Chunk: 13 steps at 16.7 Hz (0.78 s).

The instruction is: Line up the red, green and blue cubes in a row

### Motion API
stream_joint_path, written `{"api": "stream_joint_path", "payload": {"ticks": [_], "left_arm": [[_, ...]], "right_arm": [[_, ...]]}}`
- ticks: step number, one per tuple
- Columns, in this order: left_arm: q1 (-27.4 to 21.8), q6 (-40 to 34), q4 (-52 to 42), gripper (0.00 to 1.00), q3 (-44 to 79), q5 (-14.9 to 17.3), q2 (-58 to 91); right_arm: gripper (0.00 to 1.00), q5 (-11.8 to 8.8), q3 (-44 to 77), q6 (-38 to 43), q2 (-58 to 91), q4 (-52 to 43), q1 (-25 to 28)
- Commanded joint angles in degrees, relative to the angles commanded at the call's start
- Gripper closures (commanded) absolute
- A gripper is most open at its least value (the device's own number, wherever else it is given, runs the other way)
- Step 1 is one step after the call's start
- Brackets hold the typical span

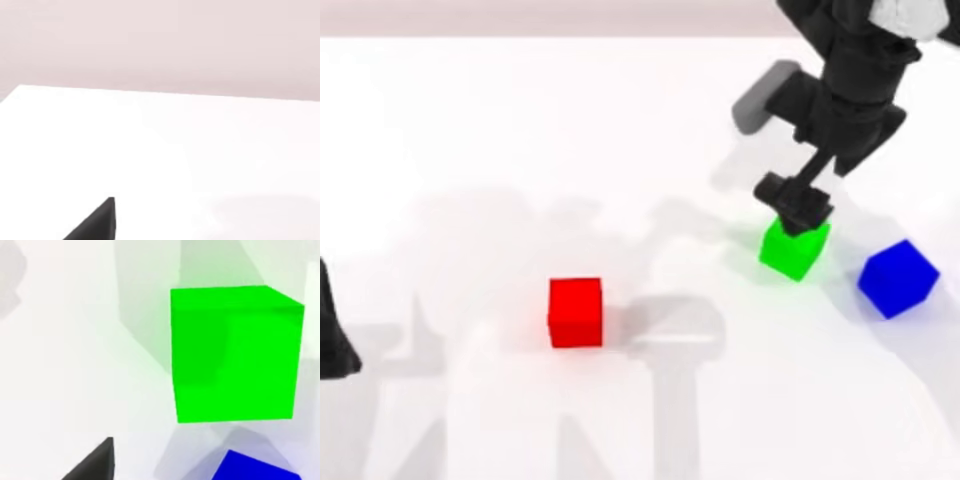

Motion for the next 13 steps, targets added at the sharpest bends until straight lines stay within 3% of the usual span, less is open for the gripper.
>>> {"api": "stream_joint_path", "payload": {"ticks": [9,13], "left_arm": [[0.5,2.6,3.3,0.0,-2.5,0.3,-4.7],[0.5,2.6,3.3,0.0,-2.5,0.3,-4.7]], "right_arm": [[0.0,0.1,4.5,-1.1,4.7,-2.1,0.6],[0.0,0.2,-0.5,-1.2,6.3,4.5,0.8]]}}
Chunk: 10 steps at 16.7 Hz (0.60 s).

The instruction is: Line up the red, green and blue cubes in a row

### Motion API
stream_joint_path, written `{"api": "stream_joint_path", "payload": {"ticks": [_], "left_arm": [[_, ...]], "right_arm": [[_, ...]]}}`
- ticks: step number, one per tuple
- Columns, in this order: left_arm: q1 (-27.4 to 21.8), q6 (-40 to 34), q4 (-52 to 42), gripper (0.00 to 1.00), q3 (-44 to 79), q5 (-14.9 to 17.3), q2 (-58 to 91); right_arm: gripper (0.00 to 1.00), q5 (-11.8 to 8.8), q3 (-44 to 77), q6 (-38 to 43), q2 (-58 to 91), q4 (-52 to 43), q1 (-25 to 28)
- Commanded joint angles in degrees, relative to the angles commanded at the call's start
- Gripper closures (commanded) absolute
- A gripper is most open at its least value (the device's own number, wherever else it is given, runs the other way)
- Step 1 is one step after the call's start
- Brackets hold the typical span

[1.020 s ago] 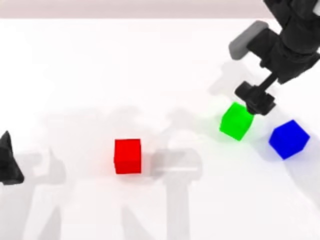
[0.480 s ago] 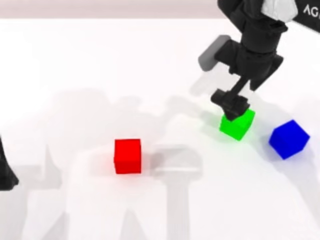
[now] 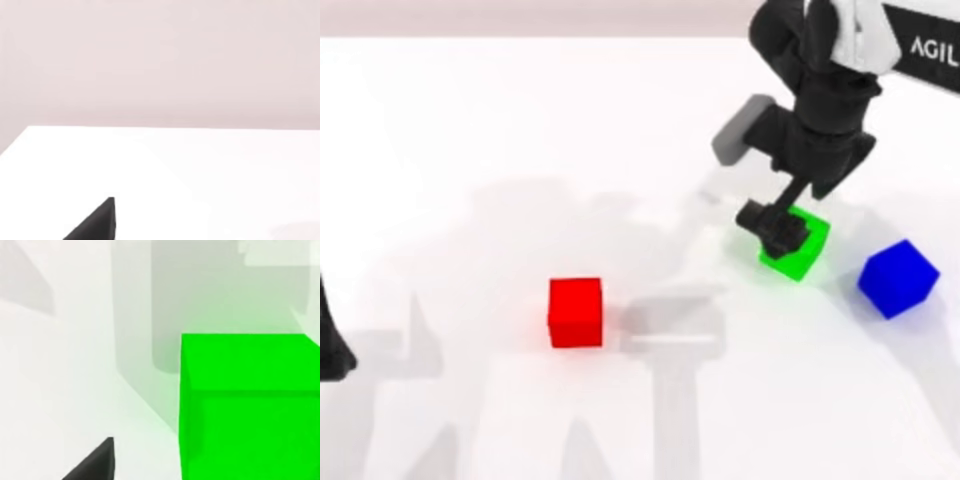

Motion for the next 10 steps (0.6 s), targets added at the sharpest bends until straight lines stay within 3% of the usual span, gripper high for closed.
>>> {"api": "stream_joint_path", "payload": {"ticks": [4,9,10], "left_arm": [[0.0,0.0,0.0,0.0,0.0,0.0,0.0],[0.0,0.0,0.0,0.0,0.0,0.0,0.0],[0.0,0.0,0.0,0.0,0.0,0.0,0.0]], "right_arm": [[0.0,0.0,-6.0,0.1,2.1,8.2,0.1],[0.0,0.0,-6.6,0.1,2.4,8.9,0.1],[0.08,0.0,-6.6,0.1,2.4,8.9,0.1]]}}
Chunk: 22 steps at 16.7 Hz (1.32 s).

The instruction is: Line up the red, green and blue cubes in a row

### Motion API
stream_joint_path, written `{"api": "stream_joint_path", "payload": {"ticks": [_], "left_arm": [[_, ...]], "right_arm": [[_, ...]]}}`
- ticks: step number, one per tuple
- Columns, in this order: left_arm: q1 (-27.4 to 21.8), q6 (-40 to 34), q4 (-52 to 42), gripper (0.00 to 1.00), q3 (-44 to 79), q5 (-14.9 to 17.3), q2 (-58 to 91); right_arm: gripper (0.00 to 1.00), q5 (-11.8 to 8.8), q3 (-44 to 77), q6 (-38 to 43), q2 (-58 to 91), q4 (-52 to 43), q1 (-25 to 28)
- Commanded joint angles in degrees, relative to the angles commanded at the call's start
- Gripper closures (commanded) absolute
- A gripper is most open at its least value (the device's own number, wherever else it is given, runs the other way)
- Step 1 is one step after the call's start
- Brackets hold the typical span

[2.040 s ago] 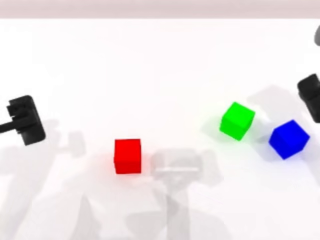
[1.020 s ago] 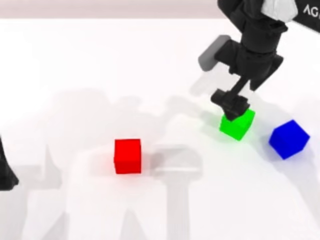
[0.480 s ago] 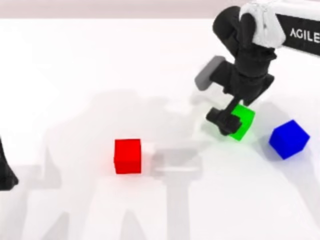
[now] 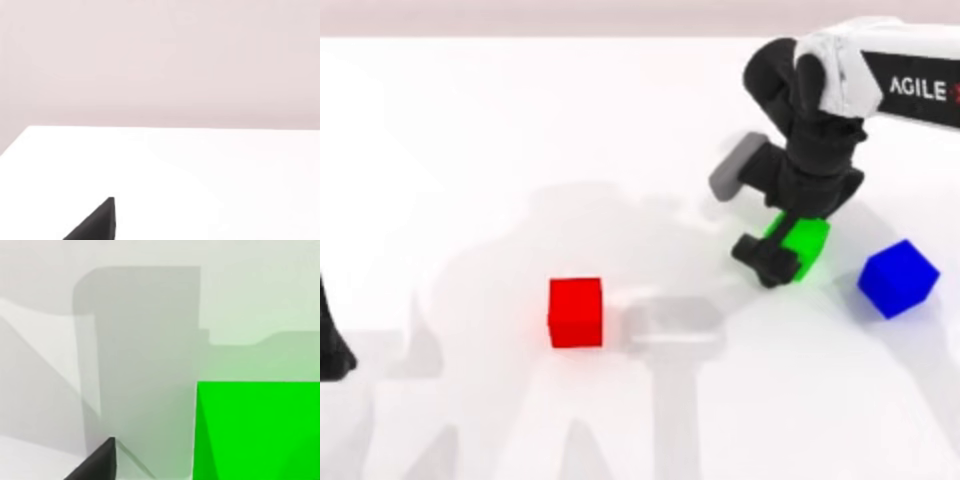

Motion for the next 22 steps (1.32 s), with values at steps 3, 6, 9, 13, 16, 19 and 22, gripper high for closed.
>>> {"api": "stream_joint_path", "payload": {"ticks": [3,6,9,13,16,19,22], "left_arm": [[0.0,0.0,0.0,0.0,0.0,0.0,0.0],[0.0,0.0,0.0,0.0,0.0,0.0,0.0],[0.0,0.0,0.0,0.0,0.0,0.0,0.0],[0.0,0.0,0.0,0.0,0.0,0.0,0.0],[0.0,0.0,0.0,0.0,0.0,0.0,0.0],[0.0,0.0,0.0,0.0,0.0,0.0,0.0],[0.0,0.0,0.0,0.0,0.0,0.0,0.0]], "right_arm": [[0.3,0.0,0.0,0.0,0.0,0.0,0.0],[0.53,0.0,0.0,0.0,0.0,0.0,0.0],[0.75,0.0,0.0,0.0,0.0,0.0,0.0],[1.0,0.0,0.0,0.0,0.0,0.0,0.0],[1.0,0.0,0.0,0.0,0.0,0.0,0.0],[1.0,0.0,0.0,0.0,0.0,0.0,0.0],[1.0,0.0,0.2,0.0,-0.2,-0.3,-0.1]]}}
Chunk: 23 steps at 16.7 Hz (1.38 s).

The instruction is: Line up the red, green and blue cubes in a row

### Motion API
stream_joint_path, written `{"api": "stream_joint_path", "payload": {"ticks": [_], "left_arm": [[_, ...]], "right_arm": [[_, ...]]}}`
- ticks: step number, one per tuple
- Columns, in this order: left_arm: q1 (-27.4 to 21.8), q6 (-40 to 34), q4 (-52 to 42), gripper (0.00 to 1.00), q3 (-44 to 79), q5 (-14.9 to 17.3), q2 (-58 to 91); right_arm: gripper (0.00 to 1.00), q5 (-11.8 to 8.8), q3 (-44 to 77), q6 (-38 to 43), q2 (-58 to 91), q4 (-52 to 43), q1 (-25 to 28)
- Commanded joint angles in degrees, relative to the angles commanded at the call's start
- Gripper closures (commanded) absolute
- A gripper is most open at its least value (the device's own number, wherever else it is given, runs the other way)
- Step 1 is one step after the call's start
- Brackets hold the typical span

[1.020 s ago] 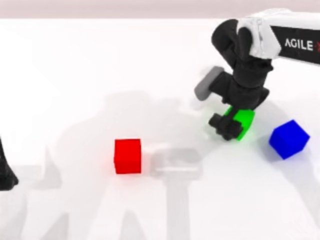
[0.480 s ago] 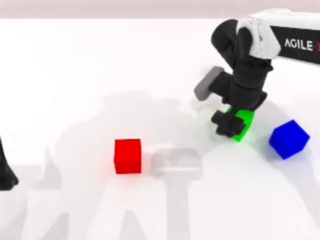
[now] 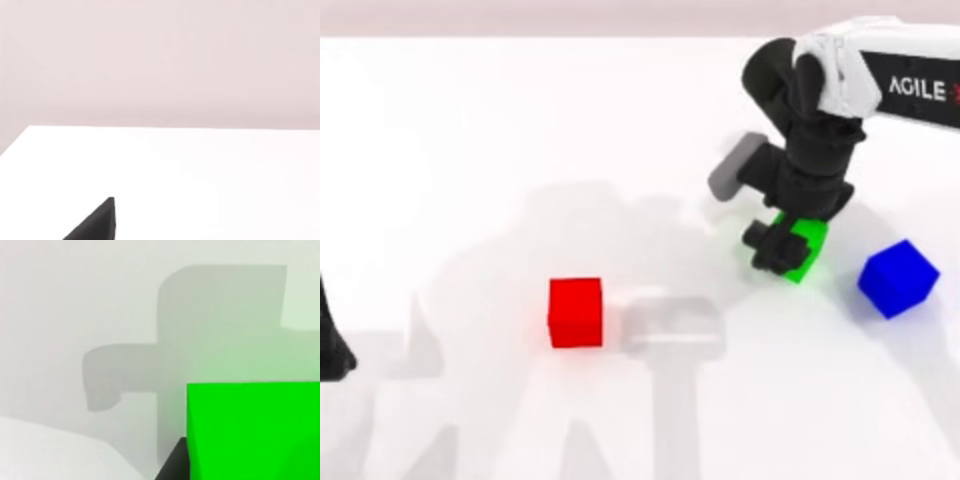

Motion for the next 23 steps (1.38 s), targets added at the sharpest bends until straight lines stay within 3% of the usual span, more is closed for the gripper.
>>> {"api": "stream_joint_path", "payload": {"ticks": [7,14,23], "left_arm": [[0.0,0.0,0.0,0.0,0.0,0.0,0.0],[0.0,0.0,0.0,0.0,0.0,0.0,0.0],[0.0,0.0,0.0,0.0,0.0,0.0,0.0]], "right_arm": [[1.0,0.0,9.1,-0.1,-3.1,-12.6,0.4],[1.0,-0.1,10.0,-0.8,-3.4,-13.6,1.1],[1.0,-0.2,12.2,-14.1,-4.5,-16.9,17.6]]}}
